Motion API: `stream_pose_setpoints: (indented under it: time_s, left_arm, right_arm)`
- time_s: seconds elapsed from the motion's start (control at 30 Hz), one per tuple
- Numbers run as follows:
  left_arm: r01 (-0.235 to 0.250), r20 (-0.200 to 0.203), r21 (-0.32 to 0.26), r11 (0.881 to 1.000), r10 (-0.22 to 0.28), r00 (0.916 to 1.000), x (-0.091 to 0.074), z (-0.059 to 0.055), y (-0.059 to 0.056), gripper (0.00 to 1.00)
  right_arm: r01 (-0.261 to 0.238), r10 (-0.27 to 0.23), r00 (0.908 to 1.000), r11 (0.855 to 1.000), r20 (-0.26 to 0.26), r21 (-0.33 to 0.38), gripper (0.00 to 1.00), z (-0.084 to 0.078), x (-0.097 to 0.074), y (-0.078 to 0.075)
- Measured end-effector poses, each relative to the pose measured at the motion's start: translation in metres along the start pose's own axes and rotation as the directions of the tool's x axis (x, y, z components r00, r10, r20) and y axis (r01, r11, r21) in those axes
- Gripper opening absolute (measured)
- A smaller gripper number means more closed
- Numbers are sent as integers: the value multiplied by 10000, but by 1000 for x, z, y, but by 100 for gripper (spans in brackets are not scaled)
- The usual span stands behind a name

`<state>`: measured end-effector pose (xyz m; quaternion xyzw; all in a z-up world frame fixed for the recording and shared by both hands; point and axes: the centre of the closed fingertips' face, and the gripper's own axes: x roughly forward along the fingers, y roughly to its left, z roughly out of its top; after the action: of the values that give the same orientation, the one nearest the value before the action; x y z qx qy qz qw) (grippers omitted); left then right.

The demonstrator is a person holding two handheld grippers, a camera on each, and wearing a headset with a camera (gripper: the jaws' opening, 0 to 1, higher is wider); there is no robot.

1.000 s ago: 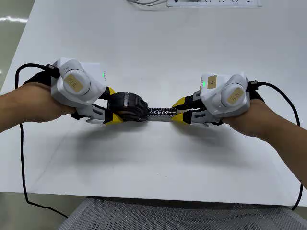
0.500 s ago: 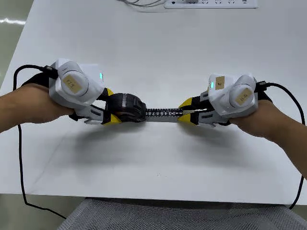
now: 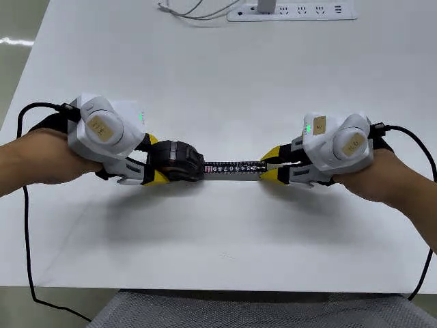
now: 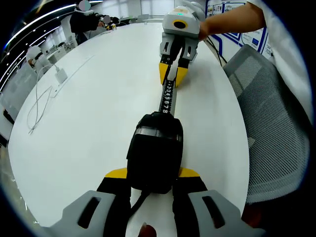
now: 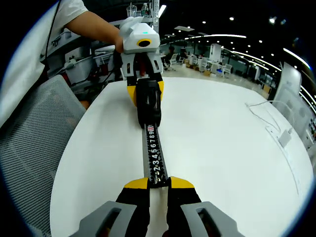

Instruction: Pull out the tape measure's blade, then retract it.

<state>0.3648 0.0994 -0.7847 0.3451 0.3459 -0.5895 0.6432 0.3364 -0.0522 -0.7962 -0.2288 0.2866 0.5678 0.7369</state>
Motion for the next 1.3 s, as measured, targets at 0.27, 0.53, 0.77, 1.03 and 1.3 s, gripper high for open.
stream_pose_setpoints:
  time_s: [0.27,0.53,0.77,1.03,1.3]
  left_arm:
    - [40,36,-20,10000,-40,10000,0,1,0,27]
    - [50,64,-51,10000,-50,10000,1,1,0,27]
    - [76,95,-12,10000,-76,9999,1,2,0,27]
    - [82,108,-3,10000,-82,9999,1,2,-1,27]
    - [97,96,15,10000,-97,9999,1,2,-1,27]
  right_arm:
    - [100,-99,9999,9999,-90,104,8,-8,-7,0]
    - [180,-178,9997,9998,-192,127,8,-16,-15,-2]
    - [259,-254,9992,9996,-297,145,8,-20,-20,-4]
    - [309,-302,9988,9994,-397,157,8,-26,-24,-4]
    - [371,-362,9983,9991,-459,193,8,-29,-28,-5]
